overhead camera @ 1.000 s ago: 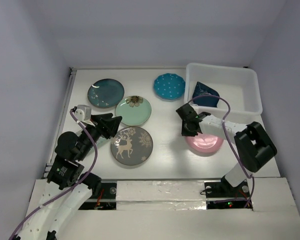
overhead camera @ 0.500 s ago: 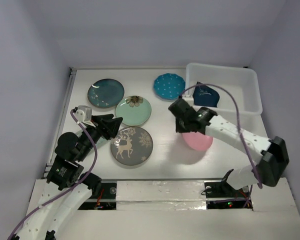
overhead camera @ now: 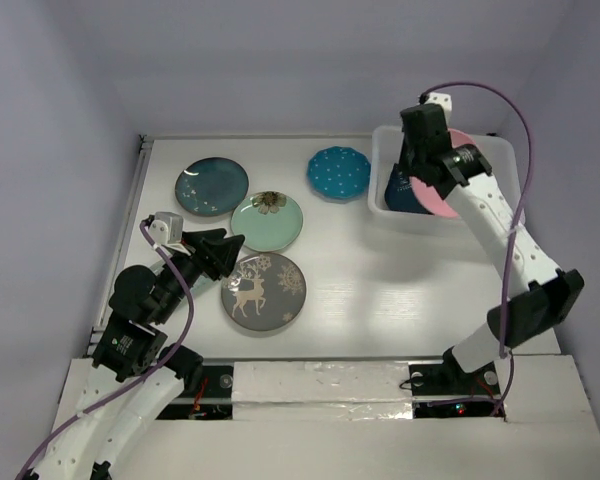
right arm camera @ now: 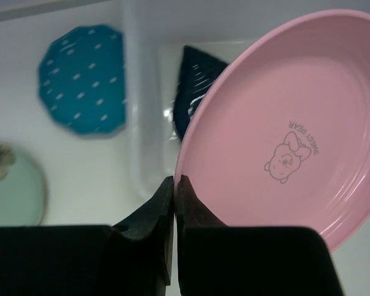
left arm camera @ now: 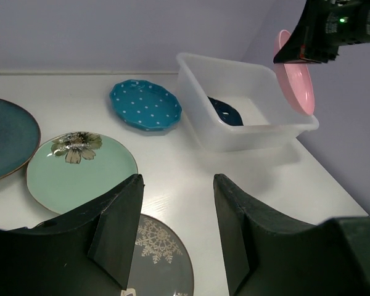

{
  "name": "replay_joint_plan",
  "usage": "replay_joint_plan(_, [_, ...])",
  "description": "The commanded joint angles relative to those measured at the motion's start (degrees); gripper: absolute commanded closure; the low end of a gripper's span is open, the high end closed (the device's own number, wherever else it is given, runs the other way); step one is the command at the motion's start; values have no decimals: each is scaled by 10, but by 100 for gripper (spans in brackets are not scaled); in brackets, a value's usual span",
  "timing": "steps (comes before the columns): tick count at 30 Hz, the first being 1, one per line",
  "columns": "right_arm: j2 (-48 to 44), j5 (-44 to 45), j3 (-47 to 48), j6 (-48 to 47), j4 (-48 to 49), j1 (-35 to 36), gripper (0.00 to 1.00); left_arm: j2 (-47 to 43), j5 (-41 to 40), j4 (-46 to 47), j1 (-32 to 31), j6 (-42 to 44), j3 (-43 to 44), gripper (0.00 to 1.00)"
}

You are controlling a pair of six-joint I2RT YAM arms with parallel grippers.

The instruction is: Place the plates into the plastic bin on the countertop

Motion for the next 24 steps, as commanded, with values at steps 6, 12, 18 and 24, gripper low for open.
replay_joint_plan(6, [115,-66,111,-104,109,-163,100,2,-3,19,-9,9,16,54])
replay_joint_plan(12, [169,-112,67,-98,177,-217,100,9,-4,18,-9,10,16,54])
replay_joint_plan(18, [237,-122,74,-92,187,-236,100,16,-4,18,-9,11,16,54])
replay_joint_plan(24, [268,-127,47,-73,188,-242,100,19,-9,16,-9,12,16,54])
